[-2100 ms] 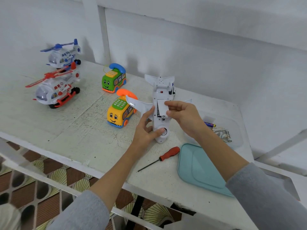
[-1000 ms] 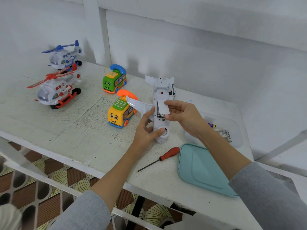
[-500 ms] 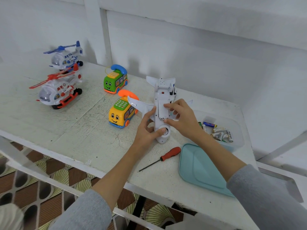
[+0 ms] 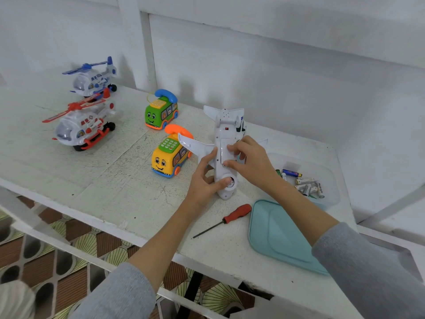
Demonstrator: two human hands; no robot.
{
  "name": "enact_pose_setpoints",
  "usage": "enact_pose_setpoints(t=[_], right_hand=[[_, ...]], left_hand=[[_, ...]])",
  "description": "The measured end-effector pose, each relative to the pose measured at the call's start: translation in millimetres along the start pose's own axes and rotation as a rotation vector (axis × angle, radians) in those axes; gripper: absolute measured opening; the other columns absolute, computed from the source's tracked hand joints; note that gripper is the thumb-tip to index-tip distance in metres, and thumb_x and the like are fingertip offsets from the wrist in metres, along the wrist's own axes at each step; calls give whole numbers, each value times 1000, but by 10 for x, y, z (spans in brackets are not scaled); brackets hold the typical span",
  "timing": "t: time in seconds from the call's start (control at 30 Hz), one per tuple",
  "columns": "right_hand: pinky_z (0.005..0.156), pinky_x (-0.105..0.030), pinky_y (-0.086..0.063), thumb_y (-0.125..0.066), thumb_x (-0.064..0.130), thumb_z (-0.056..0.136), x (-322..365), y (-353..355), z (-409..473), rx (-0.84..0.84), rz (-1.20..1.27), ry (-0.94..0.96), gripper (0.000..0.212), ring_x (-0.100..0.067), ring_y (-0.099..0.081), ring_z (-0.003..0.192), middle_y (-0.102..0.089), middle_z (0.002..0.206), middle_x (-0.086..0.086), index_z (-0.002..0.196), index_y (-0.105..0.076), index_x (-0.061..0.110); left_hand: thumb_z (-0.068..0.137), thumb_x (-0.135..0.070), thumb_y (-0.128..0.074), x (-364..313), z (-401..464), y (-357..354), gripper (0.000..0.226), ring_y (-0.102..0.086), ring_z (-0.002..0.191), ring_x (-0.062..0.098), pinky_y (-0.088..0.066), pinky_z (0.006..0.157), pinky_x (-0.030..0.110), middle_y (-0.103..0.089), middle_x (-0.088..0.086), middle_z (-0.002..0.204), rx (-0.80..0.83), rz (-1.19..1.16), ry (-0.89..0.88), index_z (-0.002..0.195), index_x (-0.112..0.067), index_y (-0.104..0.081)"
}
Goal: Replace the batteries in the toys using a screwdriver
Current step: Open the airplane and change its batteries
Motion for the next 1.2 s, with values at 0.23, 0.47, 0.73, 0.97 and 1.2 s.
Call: enact_pose_setpoints(t=[0.23,0.47,0.73,0.97,1.2], right_hand=[[71,-21,-35,-77,9,71,-16,-36,-6,-9,-38,21,32,-16,-43,75,-50,91,-12,96,-61,-3],[71,-24,-36,-75,9,74,-38,-32,1,52,-99,67,33,-17,-43,77,-50,94,-15,101,-61,-4],[67,-5,-33,-75,2,71,-71,-17,43,94,-80,50,32,-15,-41,75,-43,91,-4,98,-59,-3],[77,-35,-45,-71,-1,74,-50,-20,72,115,-135,50,30,-24,-48,83,-50,96,-14,102,-60,-4],[63,-4,-37,-72,0,73,39,255,-270,97,5,156,10,3,-50,64,-54,77,3,82,-70,5]], left_hand=[[82,8,-66,-10,2,-9,71,-65,102,14,-54,87,29,-50,9,139,-1,11,-8,131,-37,-43],[82,7,-66,-12,9,1,71,-67,98,9,-54,84,25,-51,9,137,-4,17,-5,131,-38,-43],[80,5,-70,10,21,12,72,-67,98,12,-54,88,29,-50,9,139,-2,31,1,130,-40,-44],[80,4,-70,-39,38,7,72,-67,92,10,-54,78,22,-51,10,135,-9,76,11,129,-41,-42],[77,0,-75,-134,121,62,75,-62,108,10,-54,77,21,-49,3,138,-38,183,-91,126,-45,-41]])
Point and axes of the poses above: each hand's wrist, its own z-axis towards the middle knuckle, its own y-axis out of the back of the hand, x = y × z, the point moved 3 cm from there along z, towards the middle knuckle
